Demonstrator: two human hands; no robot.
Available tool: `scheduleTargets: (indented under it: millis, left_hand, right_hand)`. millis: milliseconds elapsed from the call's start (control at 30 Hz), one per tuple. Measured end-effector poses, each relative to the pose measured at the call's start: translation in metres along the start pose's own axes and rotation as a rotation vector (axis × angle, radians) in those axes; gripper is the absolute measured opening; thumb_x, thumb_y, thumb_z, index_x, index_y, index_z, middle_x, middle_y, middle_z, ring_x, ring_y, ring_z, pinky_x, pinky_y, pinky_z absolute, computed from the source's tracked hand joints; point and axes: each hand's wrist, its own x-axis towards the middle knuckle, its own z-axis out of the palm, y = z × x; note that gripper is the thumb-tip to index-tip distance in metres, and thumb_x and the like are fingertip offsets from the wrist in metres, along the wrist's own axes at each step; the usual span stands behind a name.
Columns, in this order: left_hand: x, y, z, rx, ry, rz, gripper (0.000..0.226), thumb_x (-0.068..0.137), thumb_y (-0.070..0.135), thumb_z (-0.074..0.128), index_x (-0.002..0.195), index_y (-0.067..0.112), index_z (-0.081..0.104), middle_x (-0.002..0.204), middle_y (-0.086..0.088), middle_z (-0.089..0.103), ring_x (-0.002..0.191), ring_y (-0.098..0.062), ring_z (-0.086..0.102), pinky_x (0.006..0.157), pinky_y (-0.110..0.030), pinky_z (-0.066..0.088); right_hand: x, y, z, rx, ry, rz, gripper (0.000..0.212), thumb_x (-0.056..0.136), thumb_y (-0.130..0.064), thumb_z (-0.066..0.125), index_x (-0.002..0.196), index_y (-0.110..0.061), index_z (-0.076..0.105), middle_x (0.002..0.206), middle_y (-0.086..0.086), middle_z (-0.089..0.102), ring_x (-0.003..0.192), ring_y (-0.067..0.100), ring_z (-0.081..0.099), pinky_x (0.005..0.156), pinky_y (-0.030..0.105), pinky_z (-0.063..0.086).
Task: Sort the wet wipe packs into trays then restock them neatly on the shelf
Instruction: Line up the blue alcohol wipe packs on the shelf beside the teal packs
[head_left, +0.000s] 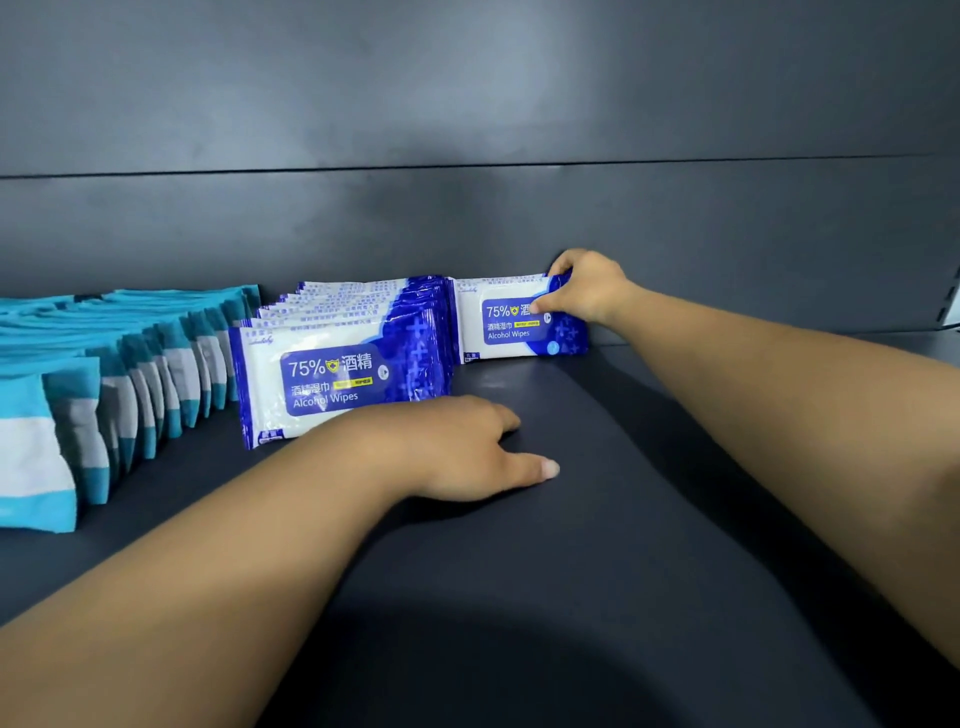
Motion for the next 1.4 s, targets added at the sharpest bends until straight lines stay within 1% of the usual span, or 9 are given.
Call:
scheduleTargets:
  millis: [300, 500, 700, 800, 900, 1033, 1167, 1300, 1400]
  left_hand:
    - [-0.002, 0.002, -0.003, 0.001, 0.016, -0.023, 0.060, 0.088, 0.059, 0.042, 0.138, 0.027, 0.038, 0.146, 0.008, 0.035, 0.133, -0.012, 0.035, 0.108, -0.028, 0.029]
    - [-0.015, 0.012, 0.001, 0.038, 0.149, -0.060, 0.047, 0.092, 0.045, 0.049, 0.132, 0.022, 0.046, 0.135, 0.003, 0.050, 0.121, -0.016, 0.047, 0.098, -0.023, 0.038]
    - [-0.064, 0.073, 0.016, 0.057, 0.549, -0.016, 0.032, 0.092, 0.037, 0.050, 0.119, 0.021, 0.058, 0.122, 0.002, 0.061, 0.111, -0.018, 0.054, 0.088, -0.023, 0.039]
    - [-0.106, 0.123, 0.044, -0.076, 0.836, 0.165, 0.020, 0.089, 0.029, 0.058, 0.101, 0.016, 0.067, 0.096, 0.008, 0.066, 0.081, 0.003, 0.049, 0.071, -0.014, 0.031]
    - [-0.139, 0.168, 0.077, -0.054, 0.917, 0.230, 0.034, 0.083, 0.040, 0.051, 0.091, 0.011, 0.068, 0.086, 0.001, 0.069, 0.076, -0.003, 0.049, 0.069, -0.017, 0.032]
    - [-0.170, 0.218, 0.141, -0.057, 0.858, 0.142, 0.043, 0.082, 0.043, 0.040, 0.093, 0.011, 0.067, 0.090, -0.003, 0.069, 0.088, -0.018, 0.058, 0.076, -0.015, 0.032]
    - [-0.186, 0.254, 0.220, 0.016, 0.646, 0.053, 0.050, 0.082, 0.048, 0.035, 0.097, 0.013, 0.066, 0.083, -0.004, 0.067, 0.084, -0.027, 0.061, 0.072, -0.029, 0.045]
    - [-0.183, 0.283, 0.315, 0.013, 0.295, -0.080, 0.036, 0.092, 0.045, 0.042, 0.117, 0.024, 0.057, 0.110, 0.003, 0.064, 0.107, -0.020, 0.054, 0.082, -0.028, 0.042]
    - [-0.178, 0.293, 0.386, -0.108, 0.112, -0.151, 0.031, 0.093, 0.039, 0.045, 0.118, 0.024, 0.056, 0.111, 0.002, 0.064, 0.105, -0.019, 0.055, 0.083, -0.026, 0.042]
  right_hand:
    - [-0.017, 0.001, -0.010, -0.219, 0.057, -0.027, 0.070, 0.078, -0.033, 0.072, 0.134, -0.013, 0.036, 0.136, 0.011, 0.040, 0.122, 0.028, 0.044, 0.094, 0.034, 0.039]
    - [-0.079, 0.005, -0.034, -0.396, 0.048, -0.128, 0.050, 0.086, -0.036, 0.061, 0.126, -0.010, 0.044, 0.122, 0.011, 0.058, 0.113, 0.031, 0.051, 0.083, 0.033, 0.042]
    - [-0.199, 0.008, -0.099, -0.514, 0.002, -0.394, 0.045, 0.090, -0.048, 0.050, 0.126, -0.020, 0.050, 0.120, 0.002, 0.060, 0.117, 0.022, 0.045, 0.092, 0.032, 0.042]
    - [-0.261, 0.025, -0.139, -0.558, 0.031, -0.568, 0.044, 0.091, -0.052, 0.044, 0.122, -0.023, 0.055, 0.120, 0.001, 0.060, 0.116, 0.021, 0.047, 0.090, 0.030, 0.039]
    - [-0.316, 0.054, -0.166, -0.467, 0.094, -0.698, 0.041, 0.090, -0.050, 0.043, 0.110, -0.020, 0.062, 0.106, 0.002, 0.065, 0.106, 0.024, 0.052, 0.083, 0.031, 0.041]
    - [-0.385, 0.112, -0.170, -0.293, 0.170, -0.756, 0.041, 0.083, -0.043, 0.044, 0.076, -0.011, 0.068, 0.068, 0.003, 0.067, 0.071, 0.029, 0.062, 0.063, 0.030, 0.046]
    - [-0.444, 0.174, -0.146, -0.158, 0.057, -0.651, 0.039, 0.083, -0.039, 0.044, 0.074, -0.011, 0.069, 0.068, 0.001, 0.068, 0.069, 0.027, 0.061, 0.064, 0.030, 0.047]
    - [-0.504, 0.252, -0.097, -0.132, -0.114, -0.446, 0.037, 0.082, -0.036, 0.047, 0.070, -0.009, 0.068, 0.066, 0.004, 0.067, 0.065, 0.030, 0.060, 0.059, 0.032, 0.050]
    - [-0.550, 0.309, -0.060, -0.173, -0.327, -0.225, 0.026, 0.086, -0.027, 0.058, 0.088, -0.004, 0.070, 0.086, 0.010, 0.069, 0.085, 0.034, 0.060, 0.073, 0.037, 0.049]
